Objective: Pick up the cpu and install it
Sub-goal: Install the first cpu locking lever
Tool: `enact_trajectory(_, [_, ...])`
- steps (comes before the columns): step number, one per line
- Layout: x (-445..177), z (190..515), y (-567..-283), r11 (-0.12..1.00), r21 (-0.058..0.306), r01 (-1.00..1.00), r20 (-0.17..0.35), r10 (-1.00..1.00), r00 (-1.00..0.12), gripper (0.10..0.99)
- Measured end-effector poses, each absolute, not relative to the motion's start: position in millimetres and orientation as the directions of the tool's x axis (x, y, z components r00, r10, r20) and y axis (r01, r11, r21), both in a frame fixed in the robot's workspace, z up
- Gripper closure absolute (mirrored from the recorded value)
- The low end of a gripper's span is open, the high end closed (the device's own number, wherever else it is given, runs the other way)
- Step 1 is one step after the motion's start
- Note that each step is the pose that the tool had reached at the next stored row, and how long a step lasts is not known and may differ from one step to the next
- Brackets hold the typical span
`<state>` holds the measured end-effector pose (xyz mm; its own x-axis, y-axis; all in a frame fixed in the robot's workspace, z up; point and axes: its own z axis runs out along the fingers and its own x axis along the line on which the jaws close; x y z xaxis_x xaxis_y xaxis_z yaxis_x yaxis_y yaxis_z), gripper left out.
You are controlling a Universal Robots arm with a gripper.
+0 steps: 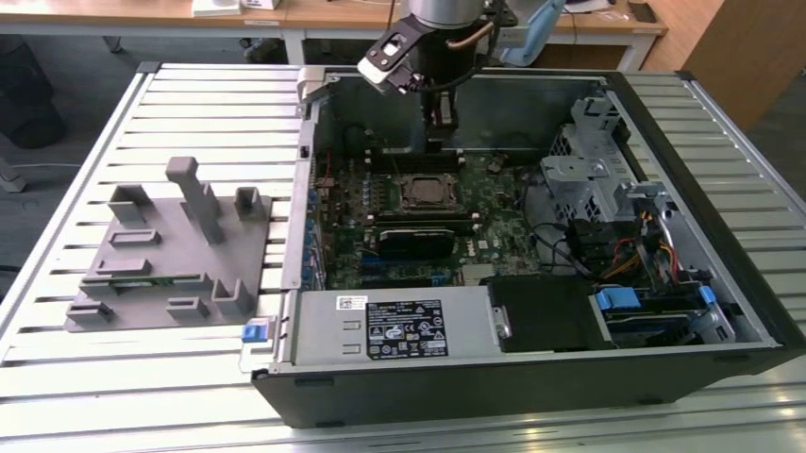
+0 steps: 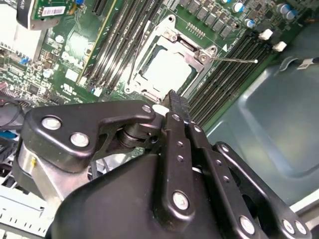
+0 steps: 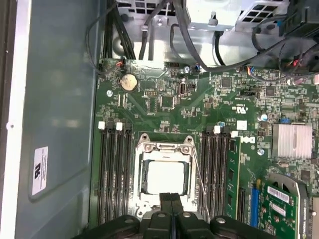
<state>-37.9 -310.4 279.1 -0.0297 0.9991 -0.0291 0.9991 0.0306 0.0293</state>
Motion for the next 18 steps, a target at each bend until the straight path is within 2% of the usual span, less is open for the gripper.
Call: enact_trajectory(18, [-38.0,278.3,-310.4,0.343,0.029,0.939,-0.029,0.939,-0.342,0.98])
